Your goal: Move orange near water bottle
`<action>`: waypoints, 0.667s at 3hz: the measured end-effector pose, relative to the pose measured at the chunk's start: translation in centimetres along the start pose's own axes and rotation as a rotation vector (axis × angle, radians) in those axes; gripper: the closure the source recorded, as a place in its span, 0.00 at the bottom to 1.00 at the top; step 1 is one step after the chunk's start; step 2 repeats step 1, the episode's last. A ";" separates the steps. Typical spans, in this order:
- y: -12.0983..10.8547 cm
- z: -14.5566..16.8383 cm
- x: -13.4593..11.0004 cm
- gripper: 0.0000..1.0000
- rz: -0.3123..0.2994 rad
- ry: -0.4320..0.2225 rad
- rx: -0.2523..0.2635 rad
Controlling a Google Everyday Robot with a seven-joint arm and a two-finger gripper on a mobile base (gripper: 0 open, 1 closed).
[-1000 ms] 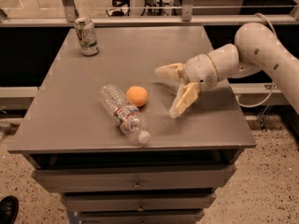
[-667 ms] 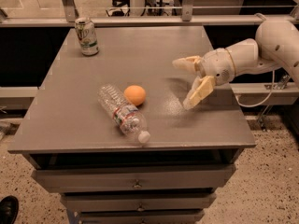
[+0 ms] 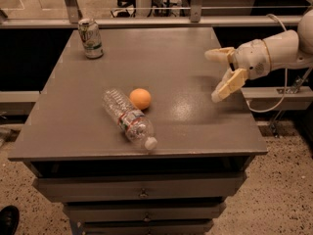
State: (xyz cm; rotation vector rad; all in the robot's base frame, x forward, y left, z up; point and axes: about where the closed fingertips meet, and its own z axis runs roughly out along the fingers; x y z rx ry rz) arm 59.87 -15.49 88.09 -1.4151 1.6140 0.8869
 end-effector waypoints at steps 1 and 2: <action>-0.3 -0.3 -0.1 0.00 -0.003 0.000 0.010; -0.3 -0.3 -0.1 0.00 -0.003 0.000 0.010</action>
Offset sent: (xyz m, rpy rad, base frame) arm 0.0000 0.0000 0.0000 0.0000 0.0000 0.0000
